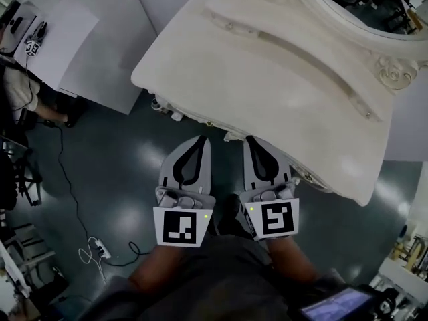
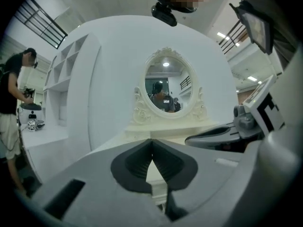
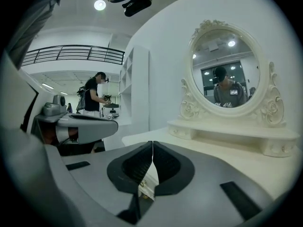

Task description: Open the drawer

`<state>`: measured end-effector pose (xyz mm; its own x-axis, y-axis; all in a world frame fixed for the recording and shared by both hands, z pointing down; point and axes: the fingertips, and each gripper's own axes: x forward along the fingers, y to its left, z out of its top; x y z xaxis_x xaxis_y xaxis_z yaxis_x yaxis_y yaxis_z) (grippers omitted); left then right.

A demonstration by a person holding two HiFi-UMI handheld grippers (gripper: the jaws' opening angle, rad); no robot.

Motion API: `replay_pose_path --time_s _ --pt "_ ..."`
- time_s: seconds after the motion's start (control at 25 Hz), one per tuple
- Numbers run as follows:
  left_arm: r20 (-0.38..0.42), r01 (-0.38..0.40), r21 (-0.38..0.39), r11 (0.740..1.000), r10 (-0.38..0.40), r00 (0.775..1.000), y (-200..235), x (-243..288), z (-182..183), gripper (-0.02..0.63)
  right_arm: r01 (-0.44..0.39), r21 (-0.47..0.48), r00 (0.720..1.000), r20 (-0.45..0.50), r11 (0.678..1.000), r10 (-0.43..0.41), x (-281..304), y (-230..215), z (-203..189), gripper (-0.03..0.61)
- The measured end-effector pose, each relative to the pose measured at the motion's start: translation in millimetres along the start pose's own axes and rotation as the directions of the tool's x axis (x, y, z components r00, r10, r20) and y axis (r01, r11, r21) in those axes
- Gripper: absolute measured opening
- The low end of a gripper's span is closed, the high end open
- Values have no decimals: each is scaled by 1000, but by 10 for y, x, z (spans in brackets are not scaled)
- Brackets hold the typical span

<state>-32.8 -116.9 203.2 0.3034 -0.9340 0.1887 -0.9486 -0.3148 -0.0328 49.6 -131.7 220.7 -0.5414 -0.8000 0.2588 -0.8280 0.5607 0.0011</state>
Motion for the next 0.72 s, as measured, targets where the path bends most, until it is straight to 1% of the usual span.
replay_pose_path --time_s 0.12,0.24,0.32,0.48,0.72 --pt "-44 10 -44 999 -12 999 80 79 -331 15 -1 15 1000 -20 1000 1 129 56 -204 14" --pt "-82 2 -74 997 -8 997 107 143 -659 15 3 16 996 -84 1000 -1 166 103 -475 14" --pt "-106 -1 -103 995 -10 994 86 170 -883 15 1 22 997 -81 1000 1 173 146 -599 14" --pt "-137 -2 -108 994 -13 990 63 234 -1268 15 7 53 993 -114 999 -1 140 190 -925 14" --pt "-155 -17 -87 996 3 988 101 316 -1586 15 20 84 985 -172 996 -6 70 191 -1277 14"
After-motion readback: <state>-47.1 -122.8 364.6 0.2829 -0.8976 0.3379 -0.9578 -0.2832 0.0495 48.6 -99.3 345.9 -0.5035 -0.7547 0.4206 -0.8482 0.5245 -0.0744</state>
